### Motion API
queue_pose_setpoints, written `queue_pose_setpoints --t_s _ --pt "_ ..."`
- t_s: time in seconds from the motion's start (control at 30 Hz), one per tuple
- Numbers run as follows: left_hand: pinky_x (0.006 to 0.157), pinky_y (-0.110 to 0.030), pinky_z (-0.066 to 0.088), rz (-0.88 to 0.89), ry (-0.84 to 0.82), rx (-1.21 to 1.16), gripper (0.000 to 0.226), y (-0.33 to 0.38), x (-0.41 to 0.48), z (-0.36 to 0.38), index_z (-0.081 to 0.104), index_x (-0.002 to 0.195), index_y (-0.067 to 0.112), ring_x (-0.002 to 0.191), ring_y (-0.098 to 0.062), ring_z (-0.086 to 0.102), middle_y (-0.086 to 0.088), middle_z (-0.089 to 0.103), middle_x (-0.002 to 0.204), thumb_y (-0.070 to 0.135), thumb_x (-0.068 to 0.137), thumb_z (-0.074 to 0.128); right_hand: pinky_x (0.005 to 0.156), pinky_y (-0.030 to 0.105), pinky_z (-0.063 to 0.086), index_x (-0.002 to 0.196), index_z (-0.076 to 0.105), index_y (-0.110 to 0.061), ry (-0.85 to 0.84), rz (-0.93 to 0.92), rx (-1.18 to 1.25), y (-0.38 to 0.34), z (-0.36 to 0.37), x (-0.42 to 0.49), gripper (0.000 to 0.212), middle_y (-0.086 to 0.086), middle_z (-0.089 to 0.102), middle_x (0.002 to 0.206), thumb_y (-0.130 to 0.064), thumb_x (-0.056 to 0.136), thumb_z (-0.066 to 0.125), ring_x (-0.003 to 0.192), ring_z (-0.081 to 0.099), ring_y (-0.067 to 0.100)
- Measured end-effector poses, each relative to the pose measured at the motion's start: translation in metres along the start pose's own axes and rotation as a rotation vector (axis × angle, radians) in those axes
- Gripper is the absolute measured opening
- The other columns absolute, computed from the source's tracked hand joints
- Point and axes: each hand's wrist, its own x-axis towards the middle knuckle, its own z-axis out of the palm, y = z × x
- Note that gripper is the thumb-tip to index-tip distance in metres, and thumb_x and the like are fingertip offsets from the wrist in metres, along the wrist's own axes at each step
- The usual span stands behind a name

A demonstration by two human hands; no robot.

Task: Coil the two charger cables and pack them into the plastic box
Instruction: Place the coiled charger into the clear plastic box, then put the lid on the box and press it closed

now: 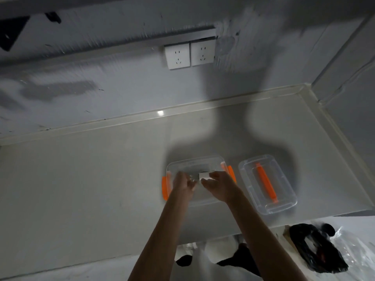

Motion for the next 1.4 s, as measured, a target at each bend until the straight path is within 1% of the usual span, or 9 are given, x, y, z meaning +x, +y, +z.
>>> queue_pose_setpoints --t_s 0.2,0.33,0.5,0.67,0.8,0.9,1.0,1.23,1.4 --pt "0.047 -0.021 0.046 0.381 -0.164 0.25 0.03 -0.039 -0.042 0.066 0.062 0.093 0.007 0.044 -0.009 0.054 -0.006 0.059 0.066 -0.011 0.084 0.04 0.072 0.032 0.051 0.091 0.073 -0.017 -0.001 -0.428 -0.425 -0.041 -0.094 -0.02 0.021 0.009 0.07 0.08 -0.01 0.094 0.054 0.074 0.064 0.023" --pt "0.042 -0.02 0.047 0.112 -0.259 0.38 0.029 -0.114 -0.047 0.107 0.057 0.072 0.01 0.044 -0.014 0.054 -0.005 0.057 0.055 -0.006 0.089 0.039 0.068 0.031 0.048 0.085 0.075 -0.018 0.299 -0.609 -0.94 -0.082 -0.169 0.001 0.013 0.004 0.072 0.077 -0.017 0.087 0.062 0.076 0.066 0.024" --pt "0.045 -0.023 0.041 -0.095 0.029 0.43 0.012 -0.216 -0.029 0.129 0.049 0.09 0.006 0.051 -0.02 0.046 -0.011 0.047 0.066 -0.001 0.092 0.039 0.07 0.033 0.049 0.083 0.069 -0.01 0.244 -0.743 -1.364 -0.146 -0.197 0.042 0.017 0.012 0.074 0.088 -0.018 0.09 0.056 0.085 0.068 0.032" --pt "0.084 -0.043 0.055 -0.178 0.118 0.312 0.048 -0.261 -0.024 0.145 0.038 0.137 0.003 0.097 -0.031 0.056 -0.015 0.05 0.116 0.015 0.092 0.049 0.087 0.038 0.053 0.11 0.066 -0.014 0.054 -0.698 -1.829 -0.171 -0.195 0.12 0.027 0.013 0.067 0.116 -0.016 0.089 0.05 0.11 0.062 0.032" --pt "0.102 -0.058 0.041 -0.362 0.114 -0.027 0.042 -0.254 -0.033 0.164 0.038 0.135 0.002 0.124 -0.044 0.045 -0.029 0.041 0.138 0.009 0.095 0.047 0.094 0.04 0.049 0.121 0.061 -0.018 -0.034 -0.659 -2.097 -0.173 -0.199 0.155 0.034 0.012 0.06 0.125 -0.022 0.088 0.051 0.115 0.058 0.033" --pt "0.103 -0.052 0.044 -0.341 0.129 -0.094 0.032 -0.255 -0.032 0.164 0.042 0.124 0.003 0.127 -0.044 0.045 -0.028 0.04 0.143 0.01 0.093 0.047 0.088 0.04 0.052 0.108 0.067 -0.018 0.035 -0.736 -2.06 -0.169 -0.204 0.156 0.027 0.011 0.064 0.114 -0.017 0.084 0.055 0.108 0.061 0.033" --pt "0.074 -0.045 0.058 -0.22 0.142 0.118 0.056 -0.278 -0.017 0.156 0.042 0.128 0.008 0.095 -0.035 0.06 -0.022 0.054 0.127 0.022 0.077 0.058 0.082 0.041 0.056 0.099 0.068 -0.014 0.141 -0.696 -1.962 -0.171 -0.222 0.158 0.023 0.016 0.066 0.107 -0.017 0.081 0.054 0.104 0.063 0.036" --pt "0.102 -0.037 0.038 0.239 0.235 0.514 0.066 -0.262 -0.021 0.157 0.034 0.145 0.005 0.124 -0.043 0.042 -0.031 0.034 0.135 0.004 0.086 0.063 0.085 0.031 0.049 0.114 0.068 -0.007 0.175 -0.365 -1.492 -0.192 -0.297 0.13 0.029 0.019 0.068 0.118 -0.012 0.085 0.066 0.107 0.065 0.032" --pt "0.093 -0.031 0.05 0.645 0.041 0.574 0.073 -0.234 -0.034 0.159 0.031 0.148 0.009 0.109 -0.026 0.055 -0.014 0.032 0.137 0.013 0.085 0.068 0.049 0.02 0.036 0.118 0.063 -0.005 0.132 -0.182 -0.943 -0.183 -0.324 0.079 0.032 0.006 0.061 0.077 -0.008 0.086 0.067 0.057 0.052 0.011"
